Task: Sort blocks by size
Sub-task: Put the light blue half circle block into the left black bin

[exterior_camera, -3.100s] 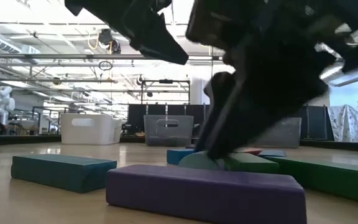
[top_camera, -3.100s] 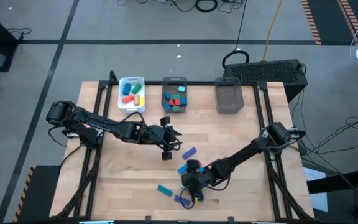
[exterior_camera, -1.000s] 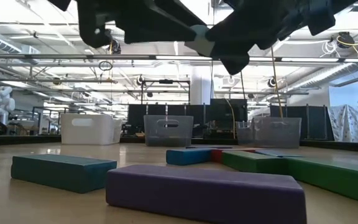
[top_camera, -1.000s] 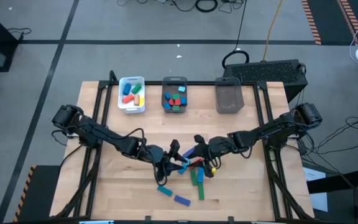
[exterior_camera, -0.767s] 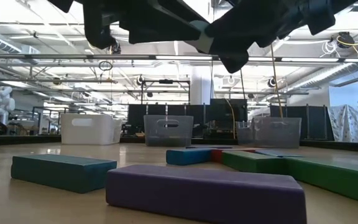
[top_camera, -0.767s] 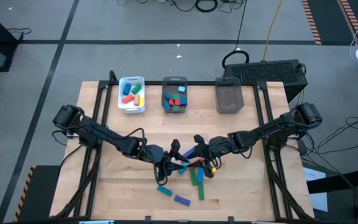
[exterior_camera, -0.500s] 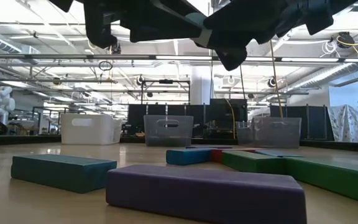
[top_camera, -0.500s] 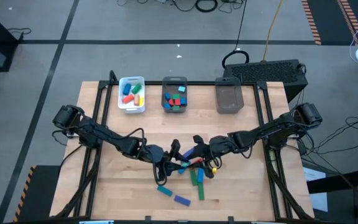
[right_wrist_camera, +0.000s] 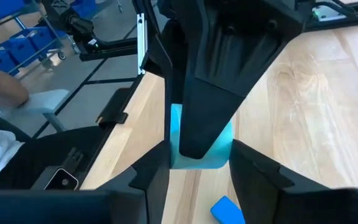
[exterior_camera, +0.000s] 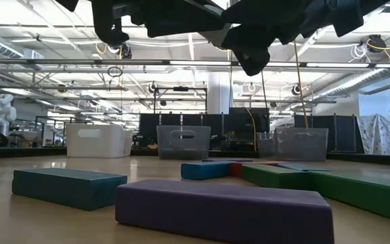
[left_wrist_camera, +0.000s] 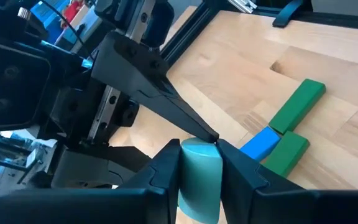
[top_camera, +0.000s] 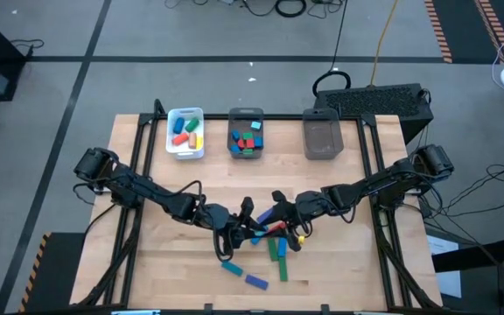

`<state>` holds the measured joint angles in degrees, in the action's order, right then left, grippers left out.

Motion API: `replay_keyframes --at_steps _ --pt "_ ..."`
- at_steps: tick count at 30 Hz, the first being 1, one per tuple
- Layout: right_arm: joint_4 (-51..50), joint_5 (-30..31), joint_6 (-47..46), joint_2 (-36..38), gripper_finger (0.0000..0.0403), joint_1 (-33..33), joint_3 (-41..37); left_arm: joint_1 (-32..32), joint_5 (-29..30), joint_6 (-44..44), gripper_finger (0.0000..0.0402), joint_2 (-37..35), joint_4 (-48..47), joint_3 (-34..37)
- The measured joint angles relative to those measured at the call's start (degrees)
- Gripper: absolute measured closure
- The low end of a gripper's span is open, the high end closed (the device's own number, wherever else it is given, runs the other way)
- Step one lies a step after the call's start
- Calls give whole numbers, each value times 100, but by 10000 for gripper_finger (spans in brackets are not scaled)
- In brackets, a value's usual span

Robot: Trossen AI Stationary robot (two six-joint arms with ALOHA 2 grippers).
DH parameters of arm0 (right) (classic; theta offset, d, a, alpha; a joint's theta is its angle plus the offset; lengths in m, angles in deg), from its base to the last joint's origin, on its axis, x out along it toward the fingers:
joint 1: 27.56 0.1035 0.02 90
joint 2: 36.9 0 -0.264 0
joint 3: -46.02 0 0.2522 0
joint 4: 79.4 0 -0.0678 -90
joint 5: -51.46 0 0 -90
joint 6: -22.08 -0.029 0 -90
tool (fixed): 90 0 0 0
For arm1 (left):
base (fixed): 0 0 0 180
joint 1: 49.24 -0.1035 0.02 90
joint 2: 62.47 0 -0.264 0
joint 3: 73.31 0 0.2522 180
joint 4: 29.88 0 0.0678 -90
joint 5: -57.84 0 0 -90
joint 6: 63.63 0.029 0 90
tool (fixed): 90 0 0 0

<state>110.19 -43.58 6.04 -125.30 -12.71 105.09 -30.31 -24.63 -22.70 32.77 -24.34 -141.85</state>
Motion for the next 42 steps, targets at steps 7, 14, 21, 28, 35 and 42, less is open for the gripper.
replay_keyframes --at_steps 7,14,21,28,35,42 --pt "-460 42 127 73 230 -2 16 -5 64 -47 318 15 75 7" --pt "-1910 314 -282 437 223 -28 12 -31 369 -36 318 2 390 -4" --pt "-2675 719 -453 647 223 11 7 -211 471 -146 318 0 475 -4" --pt "-3645 1265 -874 649 223 13 1 -576 472 -444 318 0 426 -4" --pt "-4262 1532 -1239 645 223 35 1 -1092 464 -420 319 0 418 -4" --pt "-4275 1561 -1315 645 223 68 1 -1822 473 -478 317 0 419 -4"
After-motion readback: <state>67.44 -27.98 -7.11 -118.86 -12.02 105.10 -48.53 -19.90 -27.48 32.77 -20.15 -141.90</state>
